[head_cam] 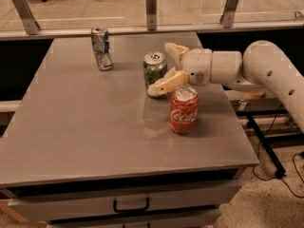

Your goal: Place green can upright

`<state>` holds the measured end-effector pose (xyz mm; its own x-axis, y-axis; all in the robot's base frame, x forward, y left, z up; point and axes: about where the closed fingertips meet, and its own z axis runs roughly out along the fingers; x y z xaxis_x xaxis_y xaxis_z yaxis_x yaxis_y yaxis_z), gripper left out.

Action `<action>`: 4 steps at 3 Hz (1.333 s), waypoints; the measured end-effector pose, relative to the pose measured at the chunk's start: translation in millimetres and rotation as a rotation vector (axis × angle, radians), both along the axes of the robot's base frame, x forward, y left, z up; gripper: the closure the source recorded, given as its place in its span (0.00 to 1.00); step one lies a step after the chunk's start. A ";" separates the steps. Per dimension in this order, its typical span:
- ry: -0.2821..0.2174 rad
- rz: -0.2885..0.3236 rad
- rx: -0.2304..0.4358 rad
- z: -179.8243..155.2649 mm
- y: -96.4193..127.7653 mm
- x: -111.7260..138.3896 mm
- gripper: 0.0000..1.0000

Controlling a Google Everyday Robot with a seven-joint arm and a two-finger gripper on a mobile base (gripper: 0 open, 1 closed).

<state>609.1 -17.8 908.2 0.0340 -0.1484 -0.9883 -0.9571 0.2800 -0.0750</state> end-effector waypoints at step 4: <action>-0.095 -0.178 -0.161 62.2 -49.2 -10.4 0.00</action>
Offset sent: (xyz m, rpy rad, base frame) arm -0.0142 -0.0453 0.0354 -0.1139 -0.0324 -0.1261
